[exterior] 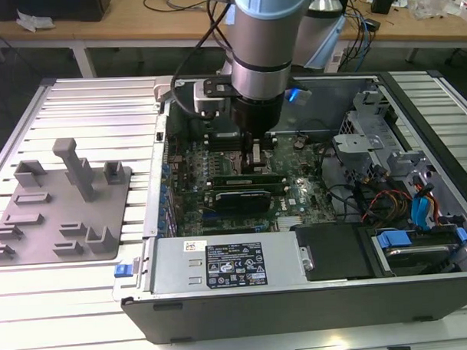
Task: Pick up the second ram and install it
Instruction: 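Press down the second ram until it locks into place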
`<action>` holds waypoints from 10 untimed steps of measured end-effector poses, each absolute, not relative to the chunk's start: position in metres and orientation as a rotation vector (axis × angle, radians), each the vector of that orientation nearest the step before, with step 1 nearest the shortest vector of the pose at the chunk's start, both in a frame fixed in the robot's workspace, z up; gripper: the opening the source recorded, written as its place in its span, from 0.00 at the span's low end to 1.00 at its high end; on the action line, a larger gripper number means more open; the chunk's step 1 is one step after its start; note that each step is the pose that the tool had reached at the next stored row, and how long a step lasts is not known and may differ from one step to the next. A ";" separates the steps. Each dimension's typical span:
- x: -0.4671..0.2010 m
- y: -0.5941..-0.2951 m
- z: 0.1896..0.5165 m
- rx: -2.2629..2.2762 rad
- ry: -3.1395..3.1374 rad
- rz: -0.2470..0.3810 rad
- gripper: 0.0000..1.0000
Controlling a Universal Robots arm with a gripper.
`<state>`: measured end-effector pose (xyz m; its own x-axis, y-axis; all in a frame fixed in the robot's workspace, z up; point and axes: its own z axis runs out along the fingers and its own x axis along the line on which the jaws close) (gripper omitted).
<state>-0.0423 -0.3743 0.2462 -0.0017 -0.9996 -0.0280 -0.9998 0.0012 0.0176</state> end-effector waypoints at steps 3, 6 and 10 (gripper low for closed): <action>-0.050 -0.374 0.246 -2.214 2.218 0.051 0.08; -0.051 -0.374 0.245 -2.214 2.218 0.051 0.08; -0.054 -0.374 0.236 -2.214 2.218 0.051 0.08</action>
